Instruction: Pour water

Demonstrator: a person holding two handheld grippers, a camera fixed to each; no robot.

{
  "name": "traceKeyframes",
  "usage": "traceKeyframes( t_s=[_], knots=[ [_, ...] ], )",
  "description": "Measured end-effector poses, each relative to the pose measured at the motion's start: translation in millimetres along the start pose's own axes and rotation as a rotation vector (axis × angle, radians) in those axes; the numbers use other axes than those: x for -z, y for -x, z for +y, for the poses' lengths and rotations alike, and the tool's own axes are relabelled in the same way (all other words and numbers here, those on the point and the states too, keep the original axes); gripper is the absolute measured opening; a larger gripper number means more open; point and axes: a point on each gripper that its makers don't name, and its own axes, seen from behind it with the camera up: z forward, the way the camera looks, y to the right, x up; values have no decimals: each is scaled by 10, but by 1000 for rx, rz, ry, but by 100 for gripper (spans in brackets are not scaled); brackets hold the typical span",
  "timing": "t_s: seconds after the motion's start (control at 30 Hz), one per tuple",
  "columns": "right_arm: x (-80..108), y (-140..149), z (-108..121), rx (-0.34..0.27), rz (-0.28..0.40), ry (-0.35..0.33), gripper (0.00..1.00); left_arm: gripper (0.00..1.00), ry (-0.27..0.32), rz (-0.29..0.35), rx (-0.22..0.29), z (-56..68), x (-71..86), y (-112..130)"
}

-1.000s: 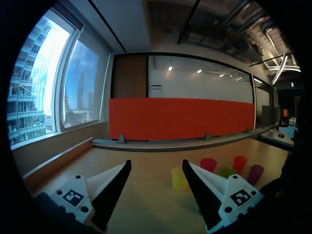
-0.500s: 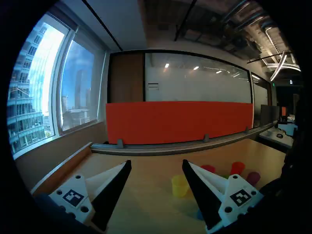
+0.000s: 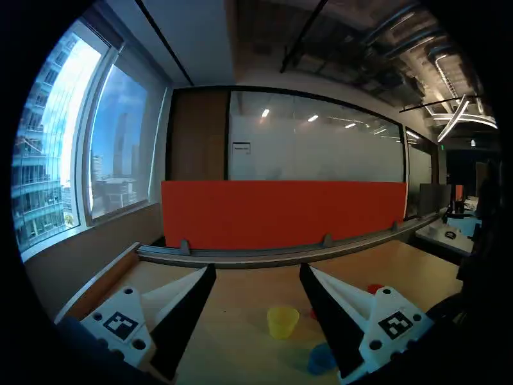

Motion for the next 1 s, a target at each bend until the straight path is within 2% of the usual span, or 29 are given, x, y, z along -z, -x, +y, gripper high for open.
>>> traceKeyframes(
  t_s=[0.27,0.6,0.8,1.0],
  knots=[
    [0,-21,-123,13,-9,-78,99,97,74,9,21,106,-22,-51],
    [113,-111,-501,43,-11,-251,99,97,178,26,-12,306,9,-106],
    [186,-170,-721,39,-4,-353,99,97,249,37,-18,460,47,-139],
    [227,-205,-900,10,-10,-437,99,97,316,40,2,594,77,-150]
  ],
)
